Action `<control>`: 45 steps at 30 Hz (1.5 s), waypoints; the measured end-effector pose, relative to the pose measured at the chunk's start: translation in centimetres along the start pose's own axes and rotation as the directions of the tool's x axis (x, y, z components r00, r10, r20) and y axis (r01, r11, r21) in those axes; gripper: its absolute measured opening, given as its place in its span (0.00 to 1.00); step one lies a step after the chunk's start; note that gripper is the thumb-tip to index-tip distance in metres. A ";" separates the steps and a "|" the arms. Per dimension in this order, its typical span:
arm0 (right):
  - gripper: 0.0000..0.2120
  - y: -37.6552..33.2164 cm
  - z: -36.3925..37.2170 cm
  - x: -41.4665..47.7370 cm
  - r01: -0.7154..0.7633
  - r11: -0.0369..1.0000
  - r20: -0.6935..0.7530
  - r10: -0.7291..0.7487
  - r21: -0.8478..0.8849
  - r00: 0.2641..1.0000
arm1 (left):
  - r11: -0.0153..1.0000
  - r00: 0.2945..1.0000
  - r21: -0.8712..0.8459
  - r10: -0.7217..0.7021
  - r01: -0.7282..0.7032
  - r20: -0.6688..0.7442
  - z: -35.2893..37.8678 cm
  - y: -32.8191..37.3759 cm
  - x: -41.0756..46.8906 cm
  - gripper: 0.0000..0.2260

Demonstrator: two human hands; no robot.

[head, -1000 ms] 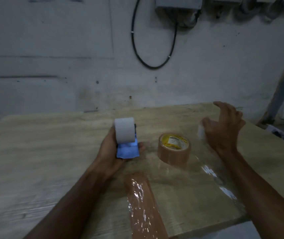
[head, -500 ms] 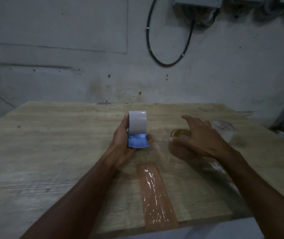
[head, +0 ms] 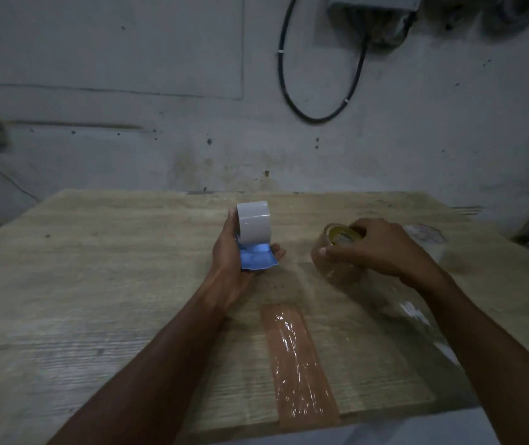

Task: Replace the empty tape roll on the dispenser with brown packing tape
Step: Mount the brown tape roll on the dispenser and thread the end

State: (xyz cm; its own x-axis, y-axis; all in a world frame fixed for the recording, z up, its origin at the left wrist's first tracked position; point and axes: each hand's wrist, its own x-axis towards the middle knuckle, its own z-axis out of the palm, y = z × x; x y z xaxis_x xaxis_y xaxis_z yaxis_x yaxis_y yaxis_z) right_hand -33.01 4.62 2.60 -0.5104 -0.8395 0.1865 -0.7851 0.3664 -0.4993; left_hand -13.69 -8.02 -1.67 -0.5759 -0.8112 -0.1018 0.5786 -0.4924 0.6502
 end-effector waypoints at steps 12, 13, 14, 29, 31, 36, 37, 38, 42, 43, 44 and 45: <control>0.34 -2.2 6.0 1.9 0.214 0.340 -0.136 -0.239 0.916 0.961 | 0.996 0.996 -0.023 0.083 -0.084 -0.033 -1.2 0.5 0.8 0.21; 0.33 -2.0 6.2 2.0 0.214 0.322 -0.136 -0.250 0.922 0.959 | 0.996 0.996 -0.011 0.086 -0.086 -0.026 -1.2 0.5 0.8 0.21; 0.32 -2.0 6.3 2.0 0.214 0.308 -0.131 -0.269 0.927 0.954 | 0.997 0.996 -0.011 0.082 -0.082 -0.025 -1.2 0.5 0.7 0.20; 0.43 -2.1 7.1 1.8 0.099 0.261 0.002 -0.360 0.960 0.933 | 0.987 0.998 0.155 0.044 -0.049 0.038 -0.9 -0.1 0.1 0.18; 0.39 -2.2 7.2 1.5 0.097 0.278 0.012 -0.365 0.956 0.931 | 0.978 0.996 0.189 0.088 -0.093 0.030 -1.1 -0.1 0.0 0.17; 0.34 -2.6 7.2 1.2 0.061 0.264 0.044 -0.374 0.963 0.927 | 0.941 0.986 0.304 0.163 -0.147 -0.027 -1.3 -0.2 0.2 0.17; 0.33 -2.6 7.1 1.1 0.050 0.254 0.051 -0.376 0.966 0.925 | 0.932 0.985 0.328 0.171 -0.154 -0.024 -1.2 -0.3 0.2 0.17; 0.32 -2.7 7.1 1.0 0.043 0.247 0.057 -0.383 0.968 0.922 | 0.923 0.984 0.349 0.177 -0.161 -0.014 -1.0 -0.3 0.0 0.16; 0.27 -3.0 7.1 0.7 0.043 0.254 0.066 -0.406 0.966 0.912 | 0.905 0.982 0.388 0.187 -0.173 0.003 -0.9 -0.3 -0.1 0.17; 0.26 -3.1 7.1 0.5 0.028 0.242 0.078 -0.418 0.970 0.905 | 0.901 0.983 0.398 0.186 -0.173 0.005 -0.8 -0.4 -0.1 0.18; 0.25 -3.2 7.2 0.4 0.017 0.237 0.091 -0.439 0.971 0.894 | 0.899 0.984 0.406 0.177 -0.166 0.010 -0.8 -0.4 -0.2 0.18; 0.25 -3.2 7.3 0.3 0.012 0.247 0.105 -0.456 0.969 0.884 | 0.902 0.987 0.403 0.160 -0.153 0.017 -0.8 -0.4 -0.1 0.19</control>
State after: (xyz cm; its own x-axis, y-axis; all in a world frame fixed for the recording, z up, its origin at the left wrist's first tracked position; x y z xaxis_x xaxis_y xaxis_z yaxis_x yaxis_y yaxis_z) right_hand -28.07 0.28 -1.89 -0.0557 -0.9511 0.3037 0.1394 -0.3086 -0.9409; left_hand -13.38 -7.96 -2.47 -0.4857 -0.8740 0.0164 0.3772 -0.1926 0.9059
